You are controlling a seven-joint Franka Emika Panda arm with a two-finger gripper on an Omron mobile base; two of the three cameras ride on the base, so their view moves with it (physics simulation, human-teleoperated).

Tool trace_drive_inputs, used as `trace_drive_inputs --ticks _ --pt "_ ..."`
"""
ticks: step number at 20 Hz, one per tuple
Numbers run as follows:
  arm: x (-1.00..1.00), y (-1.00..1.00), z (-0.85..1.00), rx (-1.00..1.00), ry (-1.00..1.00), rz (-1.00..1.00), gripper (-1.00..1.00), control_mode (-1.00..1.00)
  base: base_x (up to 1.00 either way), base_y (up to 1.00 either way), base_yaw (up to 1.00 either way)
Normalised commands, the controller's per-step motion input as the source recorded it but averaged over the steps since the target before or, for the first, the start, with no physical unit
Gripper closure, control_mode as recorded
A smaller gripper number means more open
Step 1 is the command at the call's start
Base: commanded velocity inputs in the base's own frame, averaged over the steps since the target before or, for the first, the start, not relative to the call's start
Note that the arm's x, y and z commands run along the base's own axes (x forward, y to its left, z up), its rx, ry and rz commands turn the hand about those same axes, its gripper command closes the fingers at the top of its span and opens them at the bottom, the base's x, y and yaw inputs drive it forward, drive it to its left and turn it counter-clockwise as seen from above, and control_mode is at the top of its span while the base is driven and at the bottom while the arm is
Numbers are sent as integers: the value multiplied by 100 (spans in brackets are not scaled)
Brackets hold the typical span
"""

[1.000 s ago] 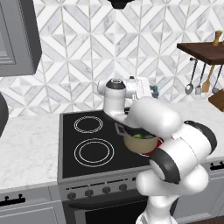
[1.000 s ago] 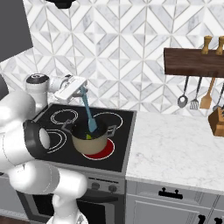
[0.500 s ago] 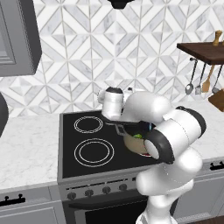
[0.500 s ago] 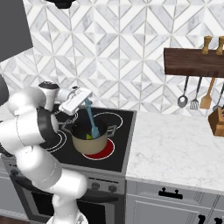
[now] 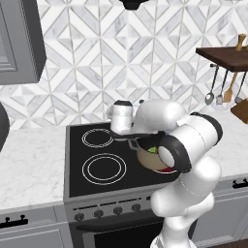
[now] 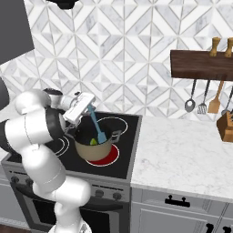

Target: Put the broccoli and lemon wedge in the pot. Retrieve the spatula and lightly stir the vegetables in the pot.

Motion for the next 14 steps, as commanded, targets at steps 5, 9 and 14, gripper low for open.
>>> trace_drive_inputs --ticks 5,9,14 --pt "-1 12 -34 14 -5 0 100 -100 0 0 0" --pt "-6 23 -17 37 0 0 100 -100 0 0 0" --pt "-9 9 -10 49 0 0 100 -100 0 0 0"
